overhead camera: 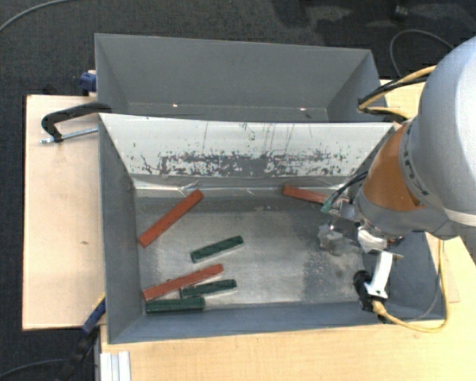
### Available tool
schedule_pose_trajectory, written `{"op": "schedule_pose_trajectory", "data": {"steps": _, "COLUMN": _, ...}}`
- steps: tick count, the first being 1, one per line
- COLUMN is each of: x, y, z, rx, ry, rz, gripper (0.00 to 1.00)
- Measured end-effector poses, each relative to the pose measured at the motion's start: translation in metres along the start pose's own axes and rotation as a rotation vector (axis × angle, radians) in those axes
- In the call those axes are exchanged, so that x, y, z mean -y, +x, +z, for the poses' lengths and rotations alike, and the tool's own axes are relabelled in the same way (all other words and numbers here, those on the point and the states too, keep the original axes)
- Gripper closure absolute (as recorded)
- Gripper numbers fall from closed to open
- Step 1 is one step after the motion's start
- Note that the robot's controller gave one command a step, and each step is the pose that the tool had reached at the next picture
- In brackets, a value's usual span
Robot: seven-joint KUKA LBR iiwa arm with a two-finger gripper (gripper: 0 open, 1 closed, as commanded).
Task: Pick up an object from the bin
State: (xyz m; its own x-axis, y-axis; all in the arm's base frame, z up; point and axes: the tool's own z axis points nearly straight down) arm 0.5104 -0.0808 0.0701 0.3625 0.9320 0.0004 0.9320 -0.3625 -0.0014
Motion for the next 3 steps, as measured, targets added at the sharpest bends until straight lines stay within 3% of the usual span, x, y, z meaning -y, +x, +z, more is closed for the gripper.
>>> {"op": "schedule_pose_trajectory", "data": {"steps": 1, "x": -0.007, "y": 0.026, "z": -0.209, "rx": -0.003, "ry": -0.01, "rz": -0.08, "gripper": 1.0}}
{"op": "schedule_pose_trajectory", "data": {"steps": 2, "x": 0.038, "y": 0.037, "z": -0.136, "rx": 0.0, "ry": 0.009, "rz": -0.101, "gripper": 1.0}}
{"op": "schedule_pose_trajectory", "data": {"steps": 3, "x": 0.011, "y": 0.042, "z": -0.154, "rx": 0.0, "ry": -0.005, "rz": -0.245, "gripper": 1.0}}
